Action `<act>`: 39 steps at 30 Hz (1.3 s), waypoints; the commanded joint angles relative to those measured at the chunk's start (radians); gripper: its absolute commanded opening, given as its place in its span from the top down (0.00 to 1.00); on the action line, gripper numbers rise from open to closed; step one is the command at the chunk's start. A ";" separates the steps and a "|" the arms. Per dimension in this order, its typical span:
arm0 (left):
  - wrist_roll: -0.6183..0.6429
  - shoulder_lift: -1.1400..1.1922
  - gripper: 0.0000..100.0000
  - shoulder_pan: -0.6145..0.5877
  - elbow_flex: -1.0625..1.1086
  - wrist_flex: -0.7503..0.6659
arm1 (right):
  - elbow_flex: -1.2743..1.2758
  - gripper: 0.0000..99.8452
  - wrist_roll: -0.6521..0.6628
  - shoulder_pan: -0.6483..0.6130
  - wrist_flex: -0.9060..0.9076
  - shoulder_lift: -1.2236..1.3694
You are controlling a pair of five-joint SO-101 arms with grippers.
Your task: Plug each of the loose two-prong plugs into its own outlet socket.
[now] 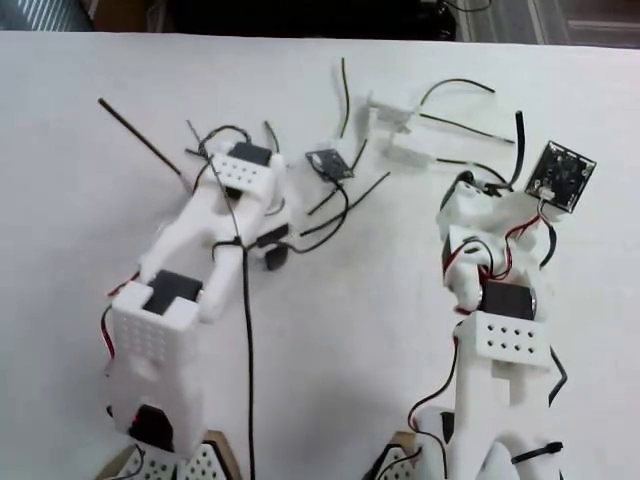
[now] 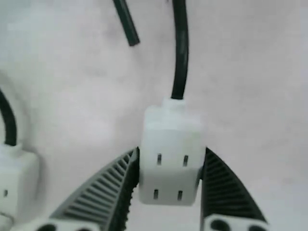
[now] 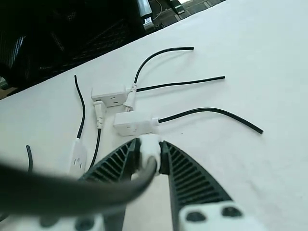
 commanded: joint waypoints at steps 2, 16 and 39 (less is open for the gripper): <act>0.060 -0.010 0.79 -0.005 -0.172 0.132 | -0.002 0.98 0.000 -0.010 -0.013 -0.024; 0.072 -0.357 0.79 -0.056 -0.157 0.290 | 0.018 0.98 0.089 -0.174 0.022 -0.024; 0.382 -1.458 0.79 -0.515 1.125 -0.270 | -0.242 0.98 0.275 -0.759 0.042 0.496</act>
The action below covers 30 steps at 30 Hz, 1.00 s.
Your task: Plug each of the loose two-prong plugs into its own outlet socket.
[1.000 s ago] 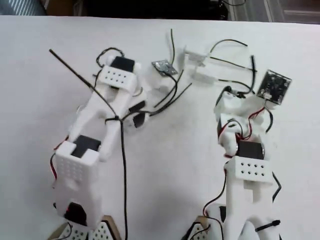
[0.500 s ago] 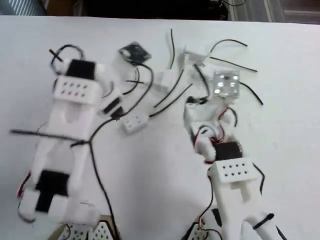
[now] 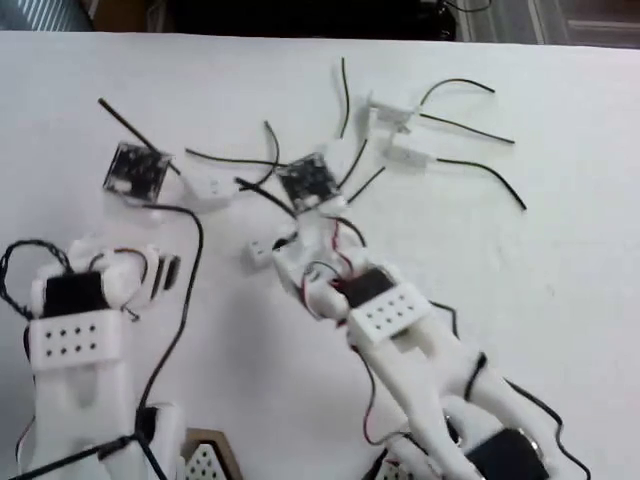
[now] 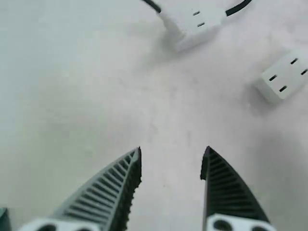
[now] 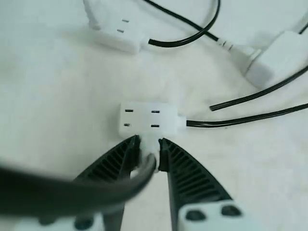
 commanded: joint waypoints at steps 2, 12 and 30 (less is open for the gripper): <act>0.068 -0.116 0.79 -0.041 0.164 -0.087 | -0.187 0.98 0.009 -0.050 -0.022 0.177; 0.069 -0.147 0.79 -0.039 0.325 -0.207 | -0.284 0.98 0.011 -0.064 -0.091 0.357; 0.069 -0.147 0.79 -0.039 0.327 -0.207 | -0.345 0.98 0.178 -0.067 -0.050 0.576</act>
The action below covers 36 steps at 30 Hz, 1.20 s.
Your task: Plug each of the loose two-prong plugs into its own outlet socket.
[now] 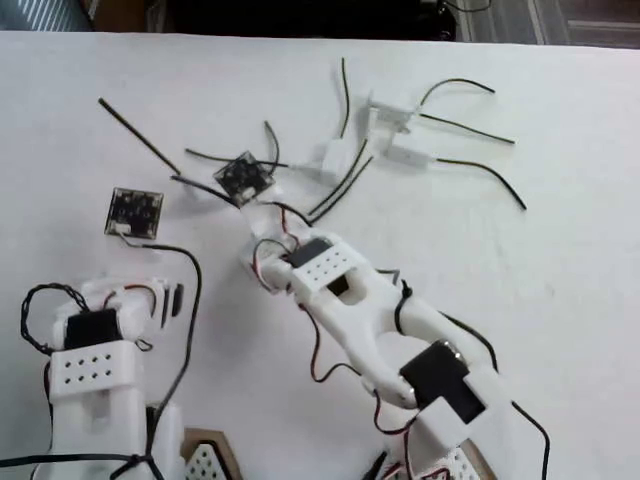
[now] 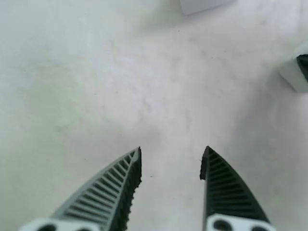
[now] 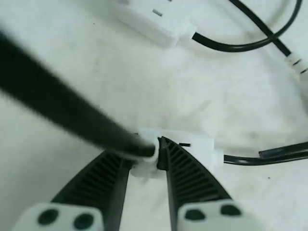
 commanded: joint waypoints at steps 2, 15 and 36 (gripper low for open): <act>0.006 -0.024 0.79 -0.008 -0.003 -0.017 | -0.071 0.98 0.058 -0.001 0.053 0.071; 0.005 -0.024 0.79 -0.008 0.018 -0.038 | -0.150 0.74 0.061 0.012 0.302 -0.067; 0.005 -0.024 0.79 -0.010 0.018 -0.035 | -0.215 0.83 0.063 0.173 0.059 0.134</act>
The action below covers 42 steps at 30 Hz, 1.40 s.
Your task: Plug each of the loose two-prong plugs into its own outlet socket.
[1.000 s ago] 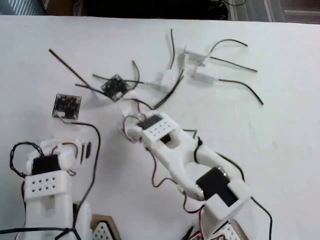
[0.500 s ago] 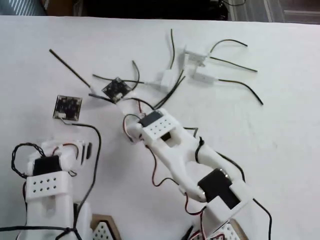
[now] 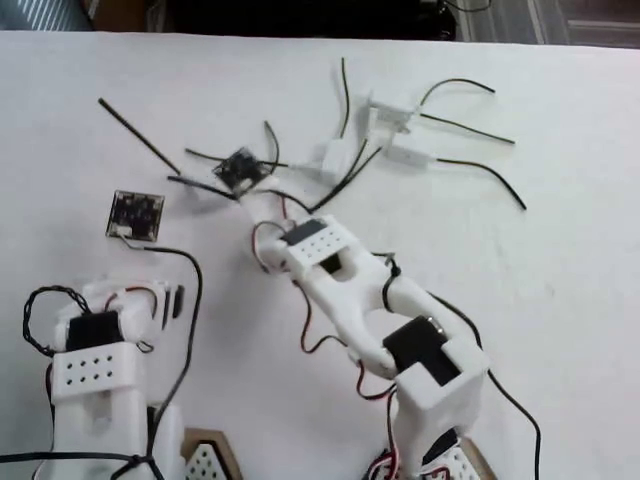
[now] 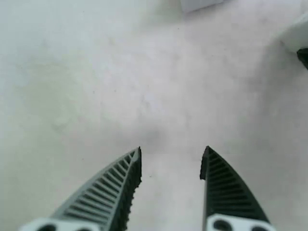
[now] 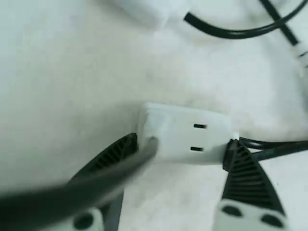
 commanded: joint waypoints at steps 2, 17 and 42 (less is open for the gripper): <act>0.005 -0.018 0.79 -0.010 -0.006 -0.015 | -0.058 0.85 0.008 0.125 -0.081 -0.002; 0.003 -0.024 0.79 -0.007 0.008 -0.020 | -0.057 0.71 -0.051 0.116 0.177 -0.219; -0.055 -0.025 0.97 0.039 0.074 -0.169 | 0.227 0.98 -0.058 0.200 0.644 -0.725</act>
